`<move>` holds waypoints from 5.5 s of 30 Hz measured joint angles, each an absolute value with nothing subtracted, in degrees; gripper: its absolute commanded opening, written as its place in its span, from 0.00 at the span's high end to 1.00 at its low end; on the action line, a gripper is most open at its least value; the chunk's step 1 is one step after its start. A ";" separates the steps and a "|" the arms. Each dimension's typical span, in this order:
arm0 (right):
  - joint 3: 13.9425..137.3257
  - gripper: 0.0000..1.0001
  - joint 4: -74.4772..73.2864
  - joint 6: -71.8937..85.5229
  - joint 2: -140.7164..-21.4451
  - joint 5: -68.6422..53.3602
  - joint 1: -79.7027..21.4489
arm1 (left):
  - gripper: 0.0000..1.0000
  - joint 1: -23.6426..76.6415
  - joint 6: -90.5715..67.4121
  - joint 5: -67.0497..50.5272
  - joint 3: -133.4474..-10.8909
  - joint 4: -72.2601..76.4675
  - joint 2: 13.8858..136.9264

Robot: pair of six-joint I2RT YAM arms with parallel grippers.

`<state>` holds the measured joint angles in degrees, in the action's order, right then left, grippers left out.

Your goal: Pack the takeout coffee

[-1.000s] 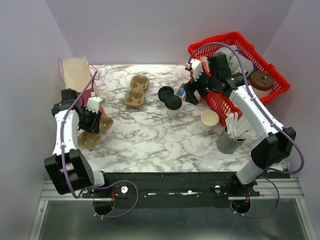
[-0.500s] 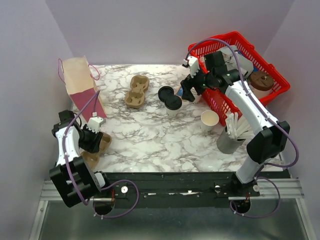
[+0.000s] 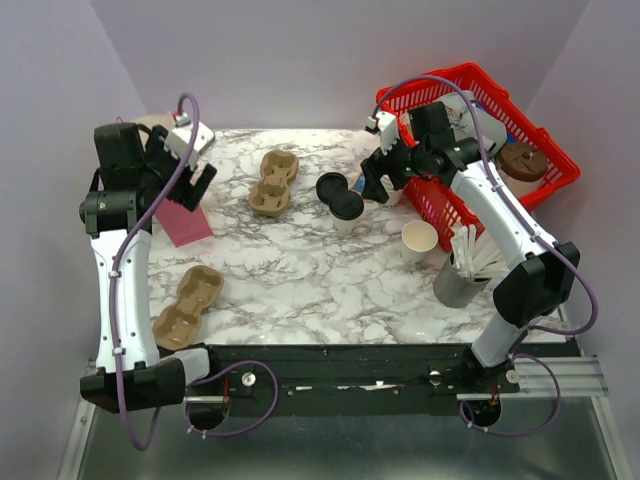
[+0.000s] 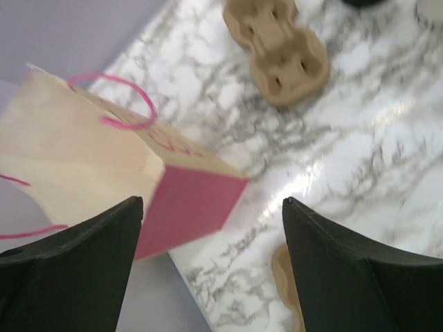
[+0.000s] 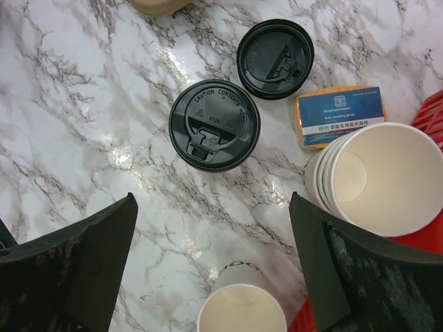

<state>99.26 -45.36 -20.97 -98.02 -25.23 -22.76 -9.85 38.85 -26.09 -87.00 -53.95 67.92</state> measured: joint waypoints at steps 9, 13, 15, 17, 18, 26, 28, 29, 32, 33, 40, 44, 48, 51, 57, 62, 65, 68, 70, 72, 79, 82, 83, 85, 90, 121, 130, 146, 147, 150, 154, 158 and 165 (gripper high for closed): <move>101.16 0.00 -45.34 -20.32 -98.19 -26.26 -22.76 | 0.02 -7.92 15.51 -6.98 -107.46 -44.42 85.86; 100.86 0.00 -44.97 -20.12 -98.13 -26.46 -22.76 | 0.01 -7.92 9.63 -2.04 -107.92 -44.31 91.07; 100.20 0.00 -44.88 -20.14 -97.93 -26.46 -22.76 | 0.02 -7.94 7.97 -0.38 -107.83 -44.45 92.62; 99.46 0.00 -44.86 -20.14 -97.80 -26.46 -22.76 | 0.03 -8.32 6.68 0.47 -107.48 -44.47 93.56; 99.15 0.00 -44.82 -20.16 -97.71 -26.46 -22.76 | 0.05 -8.54 5.98 0.71 -107.18 -44.45 94.04; 97.86 0.00 -44.66 -20.21 -97.08 -26.46 -22.76 | 0.11 -9.37 4.21 2.70 -106.52 -45.08 98.30; 97.86 0.00 -44.62 -20.21 -97.01 -26.46 -22.76 | 0.15 -9.37 4.16 2.70 -106.78 -45.28 99.50; 97.86 0.00 -44.62 -20.23 -96.99 -26.46 -22.76 | 0.17 -9.37 4.12 2.63 -107.02 -45.39 100.14; 97.86 0.00 -44.62 -20.29 -96.99 -26.46 -22.76 | 0.30 -9.37 3.79 2.15 -107.61 -45.52 101.65; 97.86 0.00 -44.62 -20.40 -96.99 -26.46 -22.76 | 0.34 -9.37 3.73 1.87 -107.94 -45.60 102.24; 97.86 0.00 -44.62 -20.60 -96.95 -26.46 -22.76 | 0.71 -9.37 3.75 -1.13 -108.27 -46.11 102.94; 97.82 0.00 -44.62 -20.62 -96.92 -26.44 -22.76 | 0.93 -9.37 4.43 -2.70 -106.98 -46.24 101.51; 97.82 0.00 -44.62 -20.60 -96.92 -26.46 -22.76 | 1.00 -9.34 5.63 -4.75 -105.14 -47.33 98.59; 97.86 0.00 -44.62 -20.58 -96.92 -26.48 -22.76 | 1.00 -9.08 6.37 -6.33 -104.60 -48.23 95.94; 98.94 0.00 -44.69 -20.67 -96.95 -26.87 -22.76 | 1.00 -7.16 9.28 -12.45 -105.91 -51.79 92.44; 101.95 0.00 -44.77 -21.10 -96.97 -28.23 -22.76 | 1.00 -3.51 12.51 -18.68 -108.66 -56.58 91.48; 103.70 0.00 -44.84 -21.23 -96.97 -29.52 -22.76 | 1.00 -1.04 14.28 -19.31 -108.92 -59.16 90.21; 104.53 0.00 -44.99 -21.43 -96.97 -30.57 -22.76 | 1.00 1.72 16.16 -19.40 -109.51 -61.52 88.66; 104.68 0.00 -45.12 -21.50 -96.97 -30.98 -22.76 | 1.00 3.33 17.28 -19.57 -110.21 -63.16 87.64; 104.77 0.00 -45.17 -21.52 -96.97 -31.18 -22.76 | 1.00 4.82 18.90 -20.05 -110.78 -64.31 86.78; 108.90 0.00 -46.28 -21.67 -98.15 -31.24 -22.72 | 1.00 9.39 27.53 -22.28 -108.25 -68.20 83.07; 111.02 0.00 -46.37 -22.24 -98.45 -31.55 -22.48 | 1.00 9.61 33.93 -23.90 -104.97 -69.97 81.01; 111.53 0.00 -46.37 -22.46 -98.52 -31.75 -22.48 | 1.00 9.61 34.76 -24.16 -103.55 -70.24 80.18; 112.46 0.00 -46.41 -22.65 -98.78 -32.27 -22.44 | 1.00 9.61 37.95 -25.34 -101.43 -70.63 78.56; 115.83 0.01 -46.61 -23.20 -100.60 -34.98 -22.37 | 1.00 9.91 46.09 -29.21 -94.87 -70.48 72.31; 125.62 0.01 -47.59 -22.48 -113.91 -46.37 -30.94 | 0.29 17.02 53.60 -30.17 -79.96 -62.22 67.37; 130.58 0.01 -47.44 -22.52 -115.42 -46.81 -31.03 | 0.16 17.02 47.57 -28.23 -86.70 -61.32 66.50; 132.94 0.19 -42.81 -26.76 -122.26 -46.81 -35.99 | 0.01 10.98 19.46 -15.09 -97.91 -44.66 62.61; 132.51 0.22 -42.61 -27.05 -122.28 -46.81 -35.99 | 0.01 10.83 18.94 -14.76 -97.84 -44.69 62.92; 131.68 0.28 -42.44 -28.12 -122.41 -46.76 -36.01 | 0.01 10.57 17.85 -13.80 -97.49 -44.73 63.44; 130.93 0.34 -42.50 -29.82 -122.41 -46.74 -36.18 | 0.01 10.57 17.41 -13.13 -97.36 -44.69 63.55; 130.37 0.39 -42.61 -30.85 -122.41 -46.83 -36.47 | 0.01 10.55 17.19 -12.62 -96.84 -44.64 63.57; 130.10 0.48 -43.20 -33.61 -122.43 -46.83 -37.34 | 0.01 10.55 17.08 -12.38 -95.39 -44.66 64.20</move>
